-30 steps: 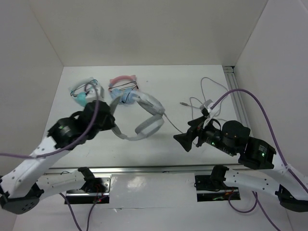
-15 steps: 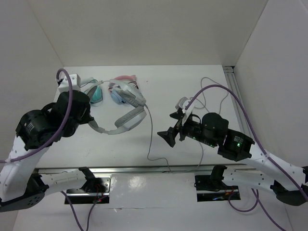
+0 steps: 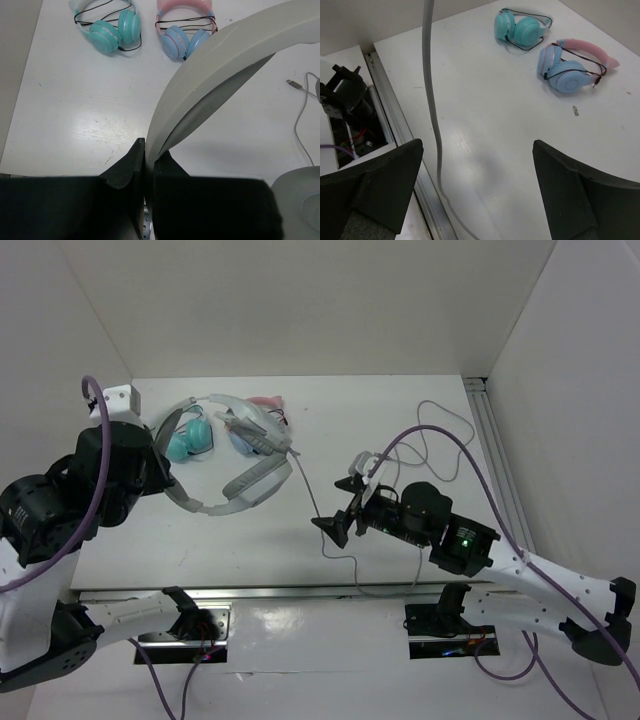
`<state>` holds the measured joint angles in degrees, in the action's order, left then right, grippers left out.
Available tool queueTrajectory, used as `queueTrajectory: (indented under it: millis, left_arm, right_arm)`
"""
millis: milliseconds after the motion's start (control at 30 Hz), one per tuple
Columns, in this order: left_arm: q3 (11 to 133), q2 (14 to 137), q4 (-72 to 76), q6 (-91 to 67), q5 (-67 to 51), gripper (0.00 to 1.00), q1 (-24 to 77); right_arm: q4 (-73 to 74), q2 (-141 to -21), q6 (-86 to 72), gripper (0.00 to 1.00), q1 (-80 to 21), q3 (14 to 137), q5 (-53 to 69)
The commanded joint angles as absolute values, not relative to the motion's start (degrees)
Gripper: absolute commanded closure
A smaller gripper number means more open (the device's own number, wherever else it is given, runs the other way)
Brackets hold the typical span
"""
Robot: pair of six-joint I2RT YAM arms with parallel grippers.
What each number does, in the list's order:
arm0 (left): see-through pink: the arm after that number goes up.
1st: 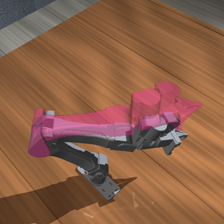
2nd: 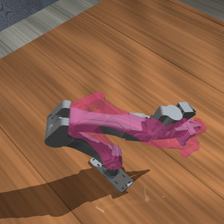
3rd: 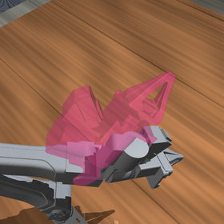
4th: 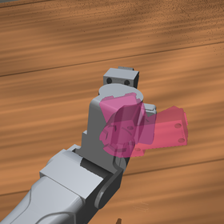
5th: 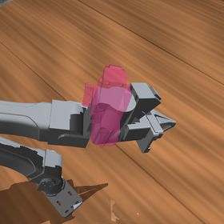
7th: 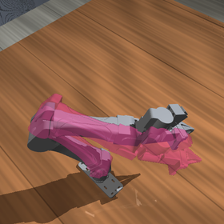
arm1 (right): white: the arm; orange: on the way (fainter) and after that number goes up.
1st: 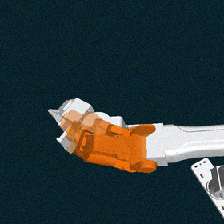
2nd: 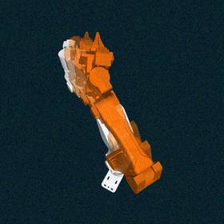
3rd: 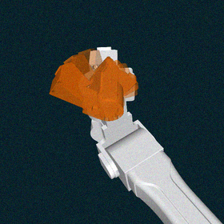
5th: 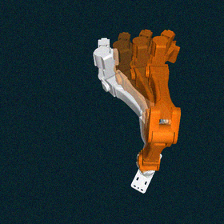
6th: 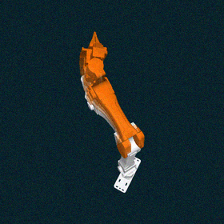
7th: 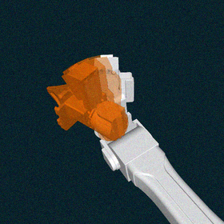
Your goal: Wrap the headphones
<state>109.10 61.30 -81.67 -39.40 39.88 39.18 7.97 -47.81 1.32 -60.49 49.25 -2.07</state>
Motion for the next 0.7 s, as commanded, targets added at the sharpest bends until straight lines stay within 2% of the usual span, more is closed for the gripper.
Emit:
queueTrajectory:
  millis: [0, 67, 167, 267, 400, 533, 600, 667]
  left_arm:
    - [111.88, 61.87, -78.13, -40.43, 37.10, 1.00, 38.76]
    - [113.90, 62.48, -78.13, -40.43, 36.57, 1.00, 38.76]
    - [117.24, 63.54, -78.13, -40.43, 35.86, 1.00, 38.15]
    - [119.27, 64.15, -78.13, -41.04, 33.14, 1.00, 38.14]
    - [119.27, 64.78, -77.52, -43.06, 32.43, 1.00, 37.62]
    - [120.41, 65.82, -78.13, -43.59, 35.32, 1.00, 37.01]
    - [120.94, 65.83, -78.13, -43.59, 35.33, 1.00, 36.39]
    - [120.94, 65.83, -78.13, -43.59, 35.33, 1.00, 35.86]
  right_arm:
    - [-4.03, -48.42, -0.96, 0.04, -60.29, 46.06, 1.14]
    - [-7.99, -49.13, -1.49, 0.04, -60.29, 43.70, 1.66]
    - [-12.82, -52.11, -2.02, 0.16, -60.29, 40.36, 1.67]
    - [-19.23, -54.93, -3.25, 0.19, -61.08, 36.14, -2.87]
    - [-23.99, -56.16, -3.78, 0.28, -63.80, 31.92, -7.46]
    - [-24.61, -54.23, -5.10, 0.31, -63.81, 27.70, -9.22]
    - [-26.18, -52.13, -6.58, 0.38, -63.81, 24.63, -9.23]
    - [-26.97, -50.28, -7.20, 0.56, -63.81, 23.03, -9.75]
